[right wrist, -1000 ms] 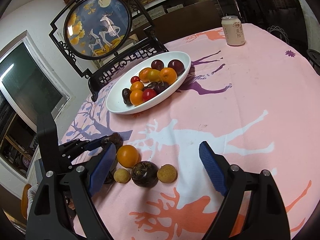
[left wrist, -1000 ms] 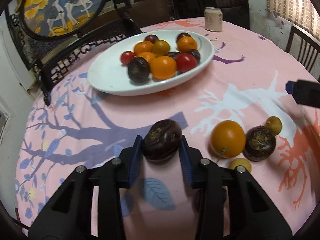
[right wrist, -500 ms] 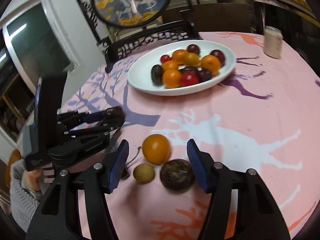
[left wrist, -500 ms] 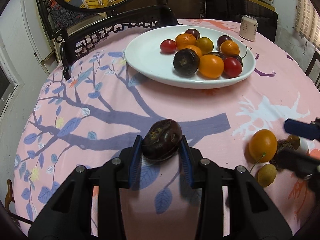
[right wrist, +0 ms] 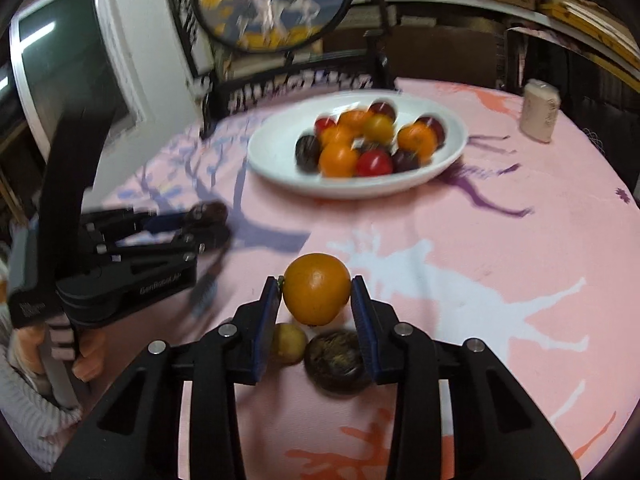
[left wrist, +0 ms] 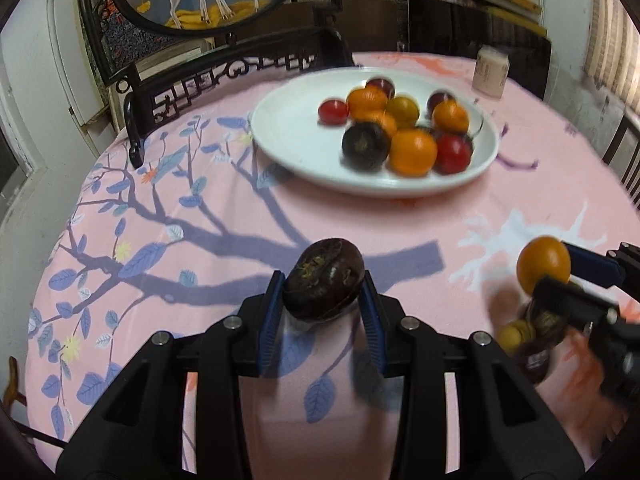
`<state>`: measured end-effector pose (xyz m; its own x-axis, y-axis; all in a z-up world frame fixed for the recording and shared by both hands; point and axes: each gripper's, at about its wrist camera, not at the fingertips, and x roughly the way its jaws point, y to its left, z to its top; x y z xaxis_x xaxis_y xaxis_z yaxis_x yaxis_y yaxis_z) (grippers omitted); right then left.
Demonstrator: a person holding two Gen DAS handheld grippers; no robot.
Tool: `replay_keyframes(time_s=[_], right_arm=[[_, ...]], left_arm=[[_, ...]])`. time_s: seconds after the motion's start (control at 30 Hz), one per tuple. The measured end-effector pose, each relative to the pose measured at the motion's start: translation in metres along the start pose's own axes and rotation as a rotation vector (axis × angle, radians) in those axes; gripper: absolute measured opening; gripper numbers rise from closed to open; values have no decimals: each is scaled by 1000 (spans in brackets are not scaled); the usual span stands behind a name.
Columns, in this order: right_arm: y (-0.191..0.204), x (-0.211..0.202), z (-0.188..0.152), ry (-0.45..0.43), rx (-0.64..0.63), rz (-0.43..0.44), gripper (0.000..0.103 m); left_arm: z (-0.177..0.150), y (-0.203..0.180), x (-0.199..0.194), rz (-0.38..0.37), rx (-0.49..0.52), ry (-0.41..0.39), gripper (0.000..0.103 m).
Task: Organize fruits
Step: 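Lower the dark brown fruit and tangerine into the white plate and open both tools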
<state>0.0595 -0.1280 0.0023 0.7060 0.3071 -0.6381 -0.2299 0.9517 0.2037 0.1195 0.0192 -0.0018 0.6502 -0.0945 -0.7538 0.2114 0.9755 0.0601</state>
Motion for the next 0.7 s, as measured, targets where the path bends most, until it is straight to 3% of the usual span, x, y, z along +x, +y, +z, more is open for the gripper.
replay_keyframes(time_s=[0.07,0.33,0.4,0.53,0.7], right_arm=[[-10,-3,16,-27,29,-2,35],[-37,28,87,-59,129,33,35],[-40,32,85,-35,140,98,35],[-33,33,62,75,47,97,35],[-21,43,43,143,-19,63,39]], left_arm=[[15,3,-4,-26,-22,-13,38],[82,3,30,14,-52,-32,38],[82,7,33,-20,-73,-34,38],[78,18,32,-30,-79,-26,38],[77,20,21,-36,-81,-51,38]])
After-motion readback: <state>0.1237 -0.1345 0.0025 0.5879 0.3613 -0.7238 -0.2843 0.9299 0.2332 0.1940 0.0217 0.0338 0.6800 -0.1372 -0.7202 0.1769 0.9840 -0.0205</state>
